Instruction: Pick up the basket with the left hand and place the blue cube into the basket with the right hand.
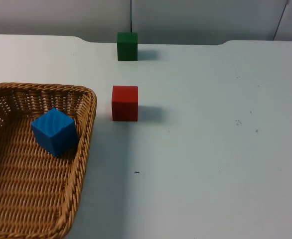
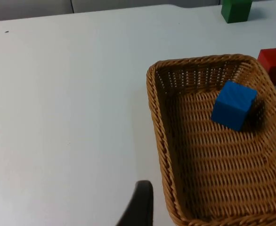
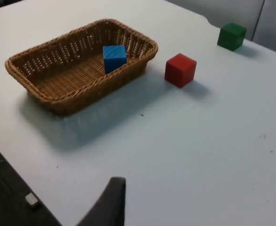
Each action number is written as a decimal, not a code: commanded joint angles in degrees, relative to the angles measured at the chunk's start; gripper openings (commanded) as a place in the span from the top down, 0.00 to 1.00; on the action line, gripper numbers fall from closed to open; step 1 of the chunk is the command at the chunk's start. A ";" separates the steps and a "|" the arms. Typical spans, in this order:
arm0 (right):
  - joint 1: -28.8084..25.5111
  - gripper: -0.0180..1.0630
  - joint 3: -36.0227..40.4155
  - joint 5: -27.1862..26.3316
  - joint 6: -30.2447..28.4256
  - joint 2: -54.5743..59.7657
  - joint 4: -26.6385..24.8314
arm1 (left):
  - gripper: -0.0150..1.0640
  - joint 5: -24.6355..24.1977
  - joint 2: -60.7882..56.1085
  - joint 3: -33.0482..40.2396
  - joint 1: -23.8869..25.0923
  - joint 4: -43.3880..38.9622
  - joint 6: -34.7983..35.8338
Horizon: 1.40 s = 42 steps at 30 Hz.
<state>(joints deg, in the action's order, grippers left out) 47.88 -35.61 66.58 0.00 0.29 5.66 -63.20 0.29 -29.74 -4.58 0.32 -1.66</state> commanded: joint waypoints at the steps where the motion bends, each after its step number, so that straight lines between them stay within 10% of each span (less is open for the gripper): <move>1: 0.05 0.02 1.46 0.85 0.00 -0.29 -0.77 | 0.26 1.49 -0.29 0.47 -0.15 0.58 0.40; 34: 0.05 0.02 6.49 -4.99 0.00 -0.29 -0.02 | 0.25 1.49 -0.29 0.47 -0.15 0.58 0.40; 42: 0.05 0.02 6.60 -4.99 0.00 -0.29 0.00 | 0.01 1.49 -0.29 0.47 -0.15 0.58 0.40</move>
<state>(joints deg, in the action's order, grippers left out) 47.88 -29.30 62.50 0.00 0.16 5.16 -62.27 0.29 -29.49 -4.58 0.42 -1.54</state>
